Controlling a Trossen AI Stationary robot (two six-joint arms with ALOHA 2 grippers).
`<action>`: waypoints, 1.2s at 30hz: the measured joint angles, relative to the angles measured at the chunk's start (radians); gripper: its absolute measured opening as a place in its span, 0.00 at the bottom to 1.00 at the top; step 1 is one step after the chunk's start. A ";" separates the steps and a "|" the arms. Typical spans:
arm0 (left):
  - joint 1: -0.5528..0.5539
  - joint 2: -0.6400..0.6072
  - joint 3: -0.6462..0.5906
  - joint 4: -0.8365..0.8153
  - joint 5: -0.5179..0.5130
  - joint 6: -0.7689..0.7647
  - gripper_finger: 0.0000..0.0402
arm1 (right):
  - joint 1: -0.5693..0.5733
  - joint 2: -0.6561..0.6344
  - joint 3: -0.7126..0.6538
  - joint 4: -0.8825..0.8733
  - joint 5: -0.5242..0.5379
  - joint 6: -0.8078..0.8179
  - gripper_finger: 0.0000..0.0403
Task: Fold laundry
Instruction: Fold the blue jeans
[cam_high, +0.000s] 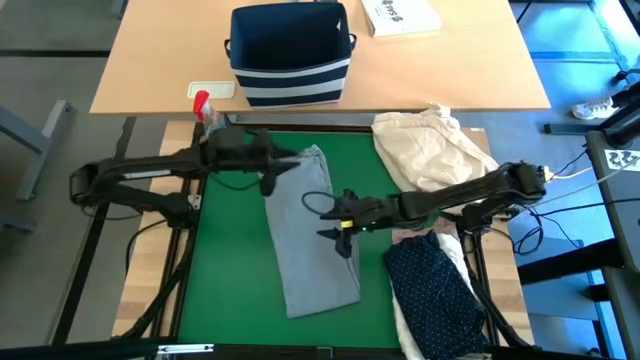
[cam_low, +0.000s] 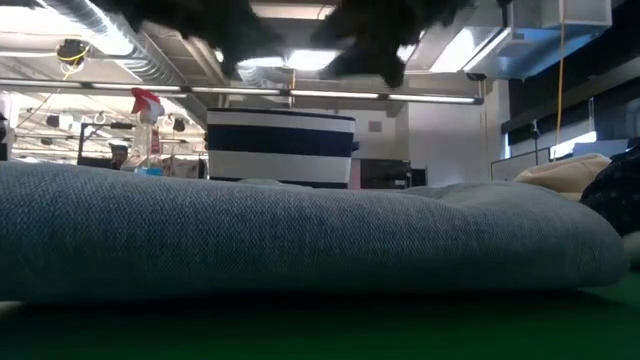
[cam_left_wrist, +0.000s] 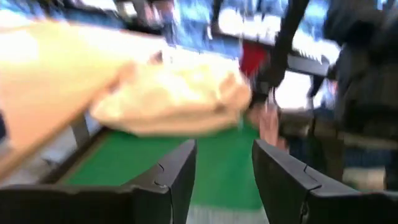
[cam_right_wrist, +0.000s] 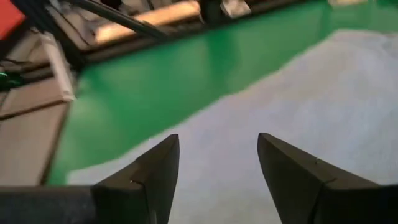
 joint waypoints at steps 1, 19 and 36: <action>-0.009 -0.035 0.000 0.008 -0.030 -0.023 0.38 | 0.000 -0.017 0.000 0.003 -0.008 -0.001 0.54; -0.521 -0.119 0.046 -0.231 -0.034 -0.207 0.52 | 0.238 -0.065 0.206 -0.042 -0.084 0.076 0.54; -0.998 0.314 0.571 -0.426 -0.584 -0.195 0.44 | 0.442 -0.019 0.523 -0.606 0.060 0.051 0.54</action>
